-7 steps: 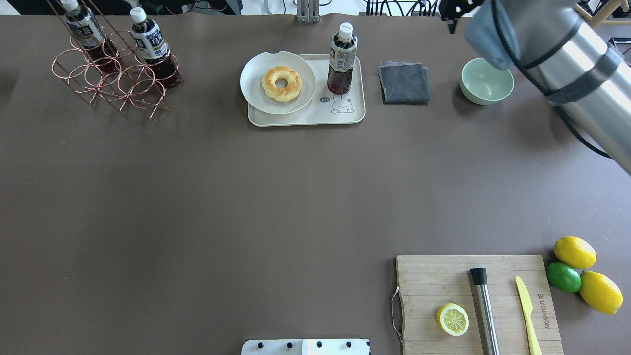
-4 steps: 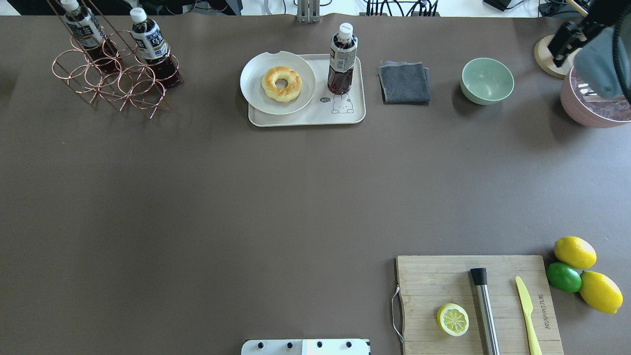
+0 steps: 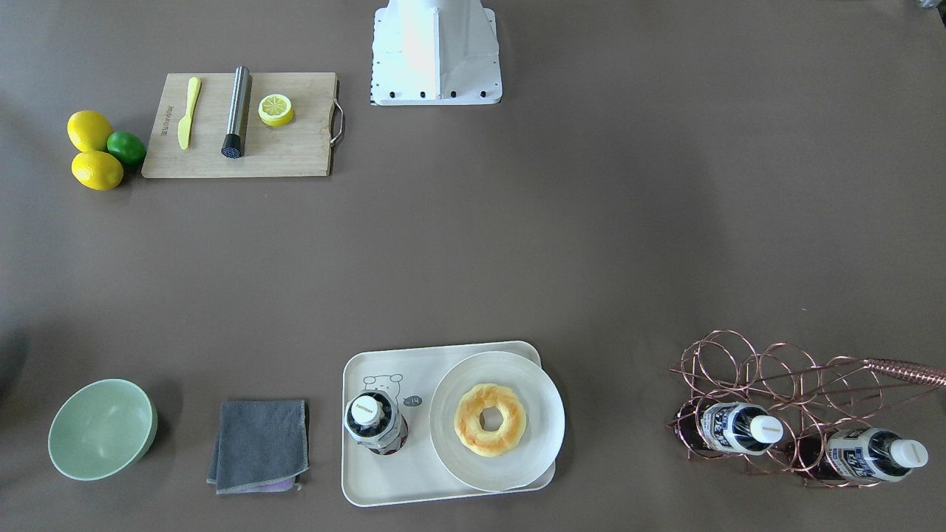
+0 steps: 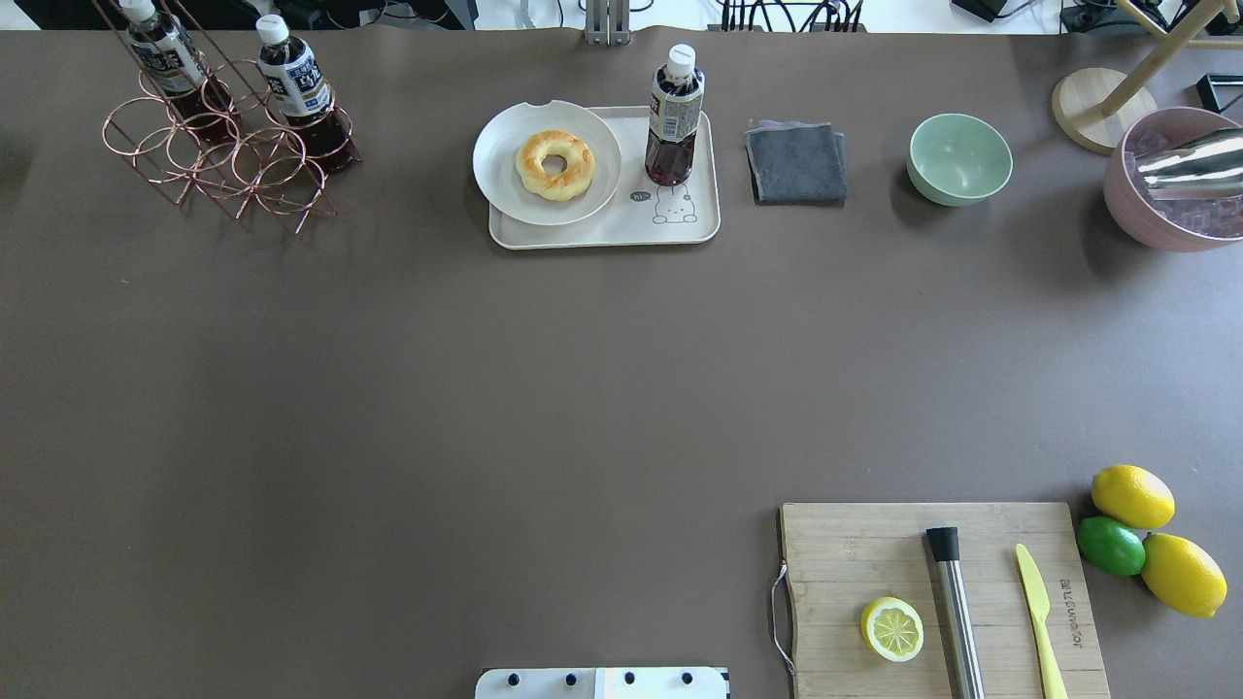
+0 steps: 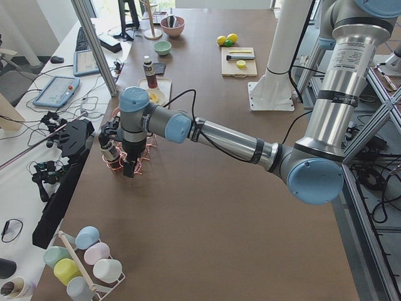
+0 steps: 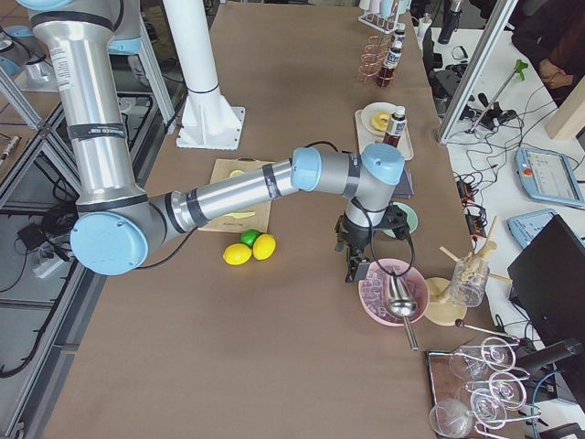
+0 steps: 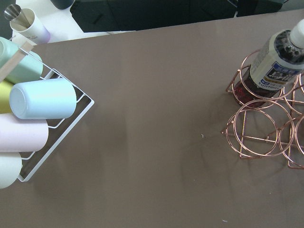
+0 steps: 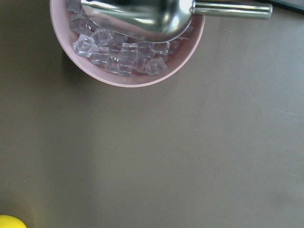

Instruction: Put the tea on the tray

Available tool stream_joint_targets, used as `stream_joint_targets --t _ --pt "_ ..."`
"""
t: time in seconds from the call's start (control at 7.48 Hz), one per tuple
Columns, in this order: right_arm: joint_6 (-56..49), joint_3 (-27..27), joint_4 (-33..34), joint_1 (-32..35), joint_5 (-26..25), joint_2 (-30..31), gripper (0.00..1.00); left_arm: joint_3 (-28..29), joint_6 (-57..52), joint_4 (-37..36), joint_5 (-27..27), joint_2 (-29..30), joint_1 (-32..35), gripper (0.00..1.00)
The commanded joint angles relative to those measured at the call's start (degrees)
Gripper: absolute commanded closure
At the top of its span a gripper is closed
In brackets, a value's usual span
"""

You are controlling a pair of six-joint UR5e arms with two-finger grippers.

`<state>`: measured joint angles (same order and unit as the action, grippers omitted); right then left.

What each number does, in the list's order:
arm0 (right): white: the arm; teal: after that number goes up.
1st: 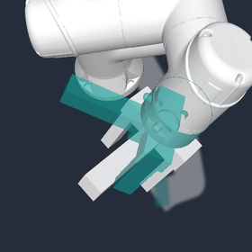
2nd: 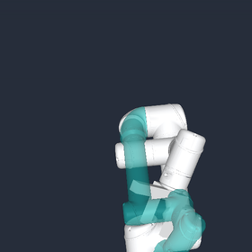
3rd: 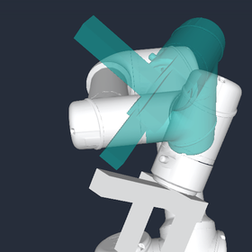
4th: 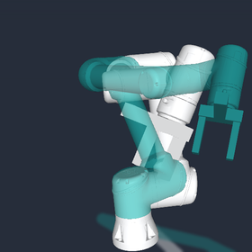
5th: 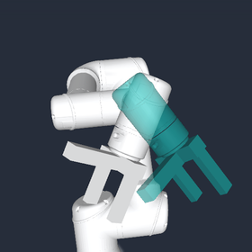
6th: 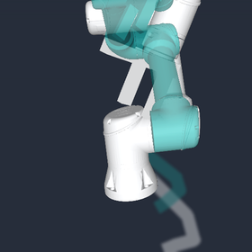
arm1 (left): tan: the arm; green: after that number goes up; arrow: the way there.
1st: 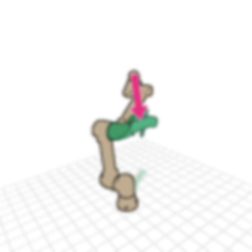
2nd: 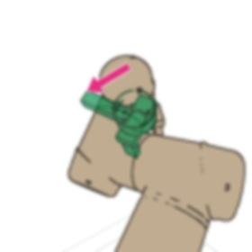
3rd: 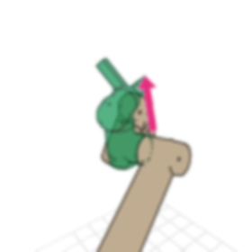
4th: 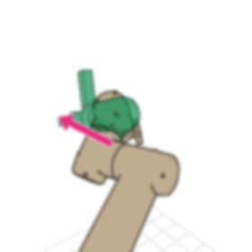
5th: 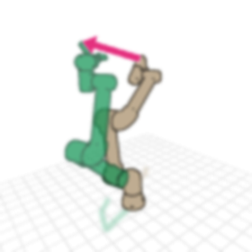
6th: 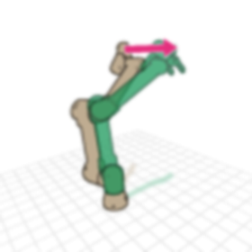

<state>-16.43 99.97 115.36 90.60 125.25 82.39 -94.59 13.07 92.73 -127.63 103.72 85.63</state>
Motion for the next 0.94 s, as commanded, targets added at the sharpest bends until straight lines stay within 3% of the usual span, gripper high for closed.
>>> stream_joint_targets --t 0.0,0.27,0.4,0.8 --pt "-1.67 -1.87 -3.44 6.06 2.1 4.96 0.0 -0.59 -0.15 0.34 -1.13 -3.86 0.77 0.02" --pt "-1.67 -4.77 -9.16 8.97 2.36 7.08 0.0 -0.51 -5.46 0.61 -1.13 -7.9 2.17 0.02" --pt "-1.5 -5.65 -9.53 8.98 2.36 7.08 0.0 -0.16 -10.56 0.09 -1.13 -9.66 4.53 0.02" --pt "-0.97 -5.75 -10.41 8.98 2.19 7.17 0.0 -0.07 -11.14 0.08 -3.5 -12.13 7.27 0.02"
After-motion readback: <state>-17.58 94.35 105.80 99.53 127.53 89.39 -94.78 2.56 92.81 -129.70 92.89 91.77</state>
